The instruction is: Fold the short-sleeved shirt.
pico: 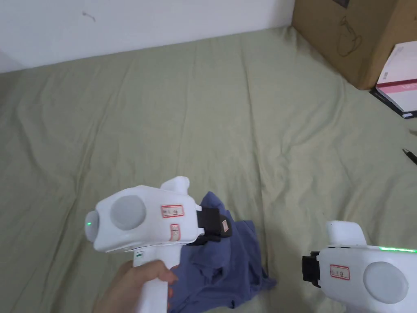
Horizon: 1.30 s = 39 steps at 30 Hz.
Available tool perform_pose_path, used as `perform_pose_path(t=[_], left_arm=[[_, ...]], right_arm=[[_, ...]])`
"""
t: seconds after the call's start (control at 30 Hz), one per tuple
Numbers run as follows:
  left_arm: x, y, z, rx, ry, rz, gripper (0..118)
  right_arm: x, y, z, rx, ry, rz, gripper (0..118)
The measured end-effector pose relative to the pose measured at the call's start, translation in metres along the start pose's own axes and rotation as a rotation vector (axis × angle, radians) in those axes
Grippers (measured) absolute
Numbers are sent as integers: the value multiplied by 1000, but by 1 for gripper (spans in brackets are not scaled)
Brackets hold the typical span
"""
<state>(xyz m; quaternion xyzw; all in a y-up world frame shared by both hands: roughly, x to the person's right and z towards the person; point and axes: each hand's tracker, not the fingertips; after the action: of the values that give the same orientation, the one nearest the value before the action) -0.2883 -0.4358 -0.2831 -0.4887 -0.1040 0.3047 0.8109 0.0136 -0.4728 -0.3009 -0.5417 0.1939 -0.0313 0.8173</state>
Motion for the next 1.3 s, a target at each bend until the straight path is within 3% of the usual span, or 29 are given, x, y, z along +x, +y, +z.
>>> perform_pose_path(t=[0.07,0.13,0.17,0.2,0.27,0.3,0.33,0.4,0.43,0.47,0.5,0.53,0.6,0.77,0.9,1.0,1.1,1.3], left_arm=[[4,2,-14,-34,46,-10,14],[8,2,-19,-57,49,-66,26],[9,1,-17,-52,11,-75,41],[9,2,-15,-51,-35,-89,64],[8,1,-6,-44,-82,-77,98],[5,3,-1,-47,-72,-75,109],[1,4,6,-37,-77,-69,109],[-11,5,22,6,-68,-27,104],[-17,4,28,22,-38,-1,92],[-23,3,33,41,10,6,63],[-27,0,35,53,60,-14,10],[-29,-2,32,52,109,-37,1],[-33,-10,20,41,227,-94,0],[-19,-30,-21,-46,70,-66,0],[5,-44,-61,-127,102,-131,0],[21,-55,-76,-174,21,-95,0],[34,-64,-91,-209,44,-188,0],[37,-58,-88,-190,-19,-138,0]], right_arm=[[9,-1,-1,-8,11,-33,1],[14,-2,-1,-10,7,-43,1],[15,-3,-2,-15,3,-42,1],[16,-3,-3,-17,0,-41,1],[17,-2,-6,-23,2,-43,1],[16,-2,-7,-27,9,-45,1],[15,-2,-7,-27,13,-46,1],[13,-2,-8,-24,23,-41,1],[11,-2,-9,-25,29,-37,1],[10,-2,-9,-23,34,-31,1],[9,-2,-9,-23,38,-26,1],[8,-2,-10,-24,40,-22,1],[7,-2,-11,-25,44,-20,1],[10,-3,-9,-19,52,-33,1],[16,-3,-9,-18,43,-46,1],[20,-4,-9,-20,39,-51,1],[21,-5,-10,-27,34,-54,1],[19,-6,-5,-25,30,-45,1]])
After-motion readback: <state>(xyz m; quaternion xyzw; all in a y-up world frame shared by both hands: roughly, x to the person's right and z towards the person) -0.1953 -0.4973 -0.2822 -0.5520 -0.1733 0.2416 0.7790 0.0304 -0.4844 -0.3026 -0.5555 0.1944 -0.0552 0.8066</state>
